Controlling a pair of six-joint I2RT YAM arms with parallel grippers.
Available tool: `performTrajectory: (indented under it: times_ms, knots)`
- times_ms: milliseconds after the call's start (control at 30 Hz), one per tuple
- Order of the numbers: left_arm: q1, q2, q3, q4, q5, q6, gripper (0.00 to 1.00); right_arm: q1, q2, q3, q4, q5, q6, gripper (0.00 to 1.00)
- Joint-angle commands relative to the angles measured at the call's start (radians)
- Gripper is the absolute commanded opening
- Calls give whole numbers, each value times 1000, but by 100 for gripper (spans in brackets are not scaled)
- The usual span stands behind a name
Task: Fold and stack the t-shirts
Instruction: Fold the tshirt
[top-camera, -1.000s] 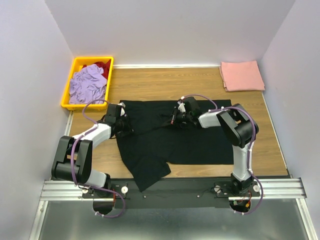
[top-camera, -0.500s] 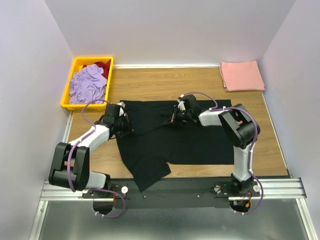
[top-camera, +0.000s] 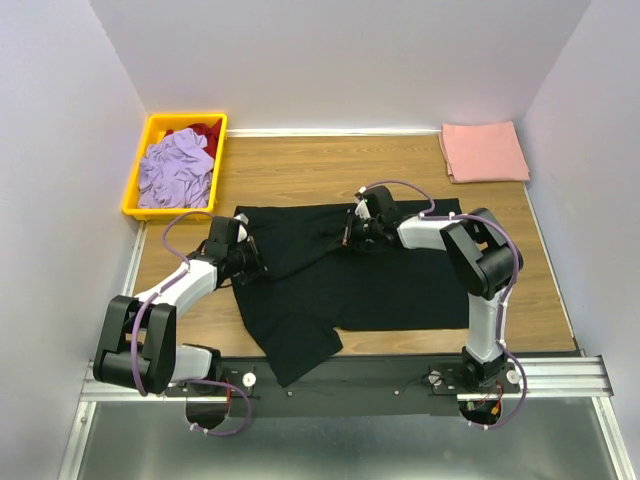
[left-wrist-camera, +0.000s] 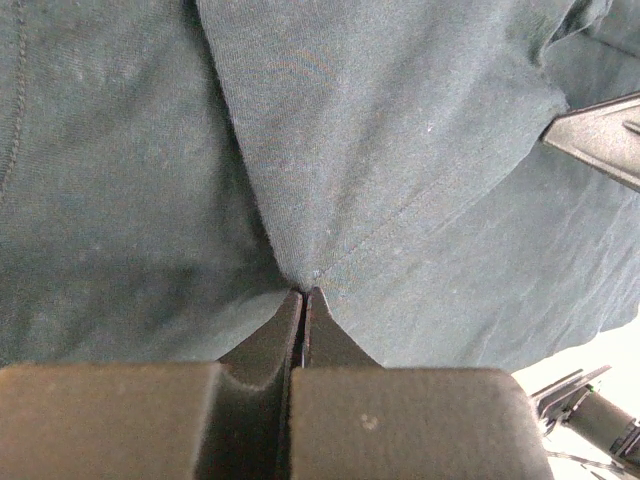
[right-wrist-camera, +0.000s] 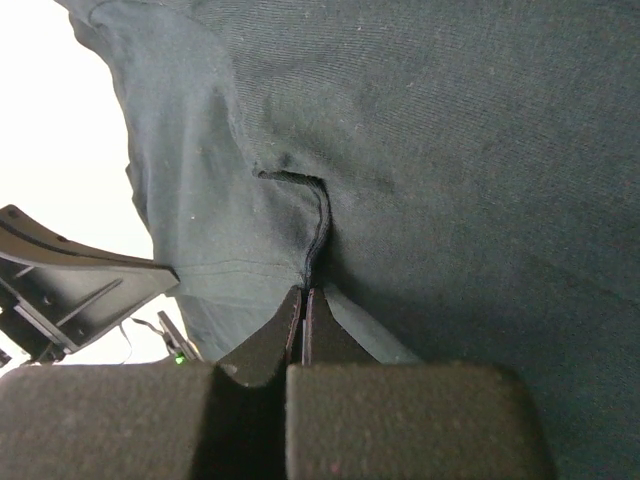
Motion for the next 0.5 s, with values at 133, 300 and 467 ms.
performTrajectory:
  times_ms: [133, 300, 467]
  knots:
    - [-9, -33, -8, -7, 16, -21, 0, 9, -26, 63, -113, 41, -64, 1]
    - [-9, -98, 27, -49, -42, -37, 0, 9, -44, 97, -165, 41, -85, 1]
    - [-11, -122, 49, -87, -53, -44, 0, 9, -59, 116, -196, 35, -97, 1]
